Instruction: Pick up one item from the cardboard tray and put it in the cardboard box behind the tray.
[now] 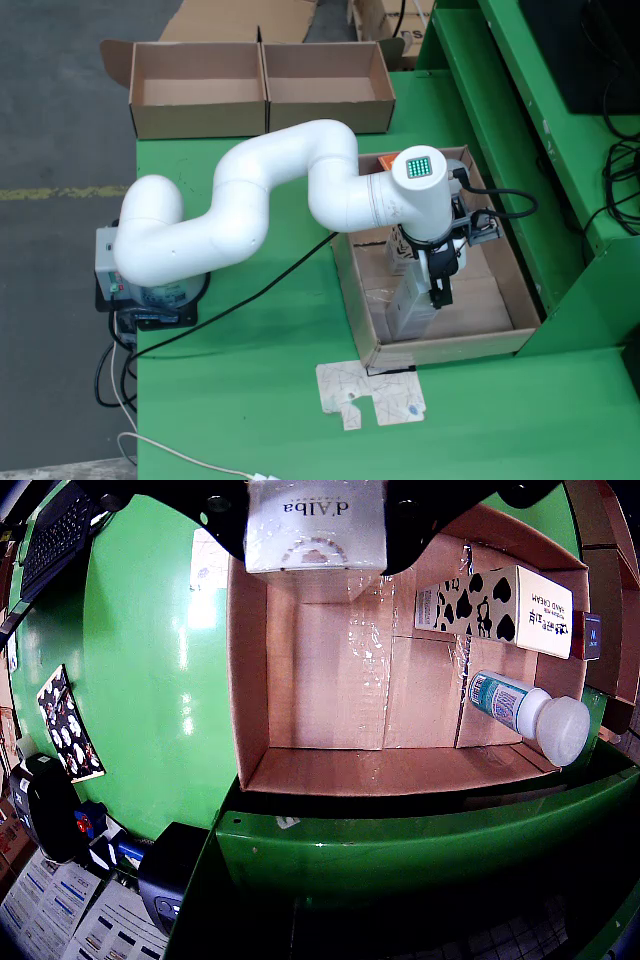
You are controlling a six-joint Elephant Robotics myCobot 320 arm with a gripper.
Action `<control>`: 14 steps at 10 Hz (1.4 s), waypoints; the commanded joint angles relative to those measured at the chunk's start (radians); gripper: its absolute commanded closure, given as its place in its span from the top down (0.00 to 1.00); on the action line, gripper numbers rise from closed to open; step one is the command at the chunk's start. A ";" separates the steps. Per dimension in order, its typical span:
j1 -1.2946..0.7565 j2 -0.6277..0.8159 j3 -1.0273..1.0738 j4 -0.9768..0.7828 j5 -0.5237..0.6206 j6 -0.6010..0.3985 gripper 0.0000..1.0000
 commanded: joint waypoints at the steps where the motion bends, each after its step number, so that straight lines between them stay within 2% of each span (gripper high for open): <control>1: -0.007 0.045 0.021 0.021 0.000 0.006 0.00; 6: -0.003 0.089 0.022 0.009 0.009 0.002 0.00; 11: 0.019 0.200 0.021 -0.092 0.025 0.007 0.00; 14: 0.017 0.218 0.021 -0.105 0.033 0.012 0.00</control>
